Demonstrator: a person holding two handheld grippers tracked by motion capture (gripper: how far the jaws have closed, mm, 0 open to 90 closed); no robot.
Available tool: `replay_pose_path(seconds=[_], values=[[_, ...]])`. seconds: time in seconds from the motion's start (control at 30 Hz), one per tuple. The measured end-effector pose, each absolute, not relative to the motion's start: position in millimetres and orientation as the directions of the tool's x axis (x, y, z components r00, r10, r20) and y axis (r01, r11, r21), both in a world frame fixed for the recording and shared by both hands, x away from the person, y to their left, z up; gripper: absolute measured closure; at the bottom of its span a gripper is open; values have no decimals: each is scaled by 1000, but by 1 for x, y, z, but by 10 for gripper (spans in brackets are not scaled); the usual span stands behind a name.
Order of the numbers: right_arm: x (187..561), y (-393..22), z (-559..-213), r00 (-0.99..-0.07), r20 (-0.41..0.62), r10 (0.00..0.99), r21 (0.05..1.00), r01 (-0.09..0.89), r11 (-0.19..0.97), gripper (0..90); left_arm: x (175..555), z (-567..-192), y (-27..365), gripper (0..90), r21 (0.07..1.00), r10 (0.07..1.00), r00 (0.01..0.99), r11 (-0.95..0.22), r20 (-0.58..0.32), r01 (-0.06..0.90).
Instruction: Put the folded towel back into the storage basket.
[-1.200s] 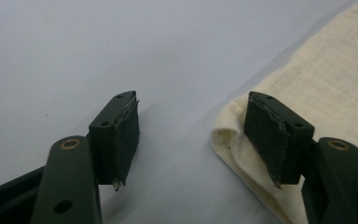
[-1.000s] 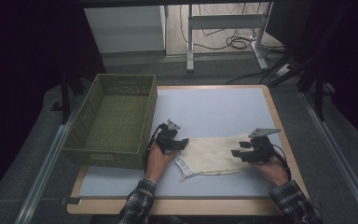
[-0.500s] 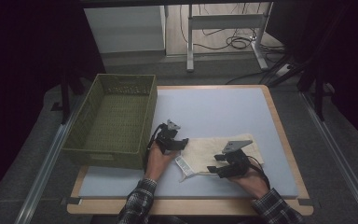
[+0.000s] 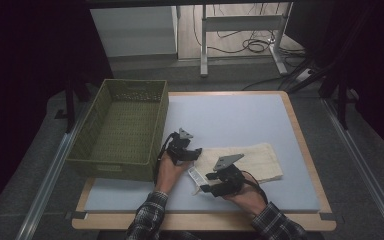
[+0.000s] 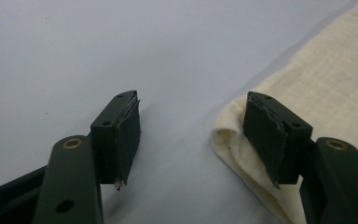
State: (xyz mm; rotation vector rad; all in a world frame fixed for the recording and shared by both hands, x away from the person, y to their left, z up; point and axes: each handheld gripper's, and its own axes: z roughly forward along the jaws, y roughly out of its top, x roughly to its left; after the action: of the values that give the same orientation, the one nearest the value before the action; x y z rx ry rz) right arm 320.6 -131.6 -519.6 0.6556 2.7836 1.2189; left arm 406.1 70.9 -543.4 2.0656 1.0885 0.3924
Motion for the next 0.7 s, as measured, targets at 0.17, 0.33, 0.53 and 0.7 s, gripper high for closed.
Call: replay_pose_path(seconds=[0.17,0.33,0.53,0.7], values=[[319,-107,-526,-918,72,390,687,328,648,485,406,-543,71,366,742,804,590,-351,-75,572],[316,-103,-529,-919,-4,393,679,286,676,554,406,-543,71,366,742,804,591,-353,-72,570],[319,-105,-527,-917,7,398,669,300,680,828,404,-543,71,546,750,788,611,-361,-73,555],[324,-110,-526,-912,58,405,679,334,654,849,403,-542,71,792,753,748,651,-352,-131,556]])
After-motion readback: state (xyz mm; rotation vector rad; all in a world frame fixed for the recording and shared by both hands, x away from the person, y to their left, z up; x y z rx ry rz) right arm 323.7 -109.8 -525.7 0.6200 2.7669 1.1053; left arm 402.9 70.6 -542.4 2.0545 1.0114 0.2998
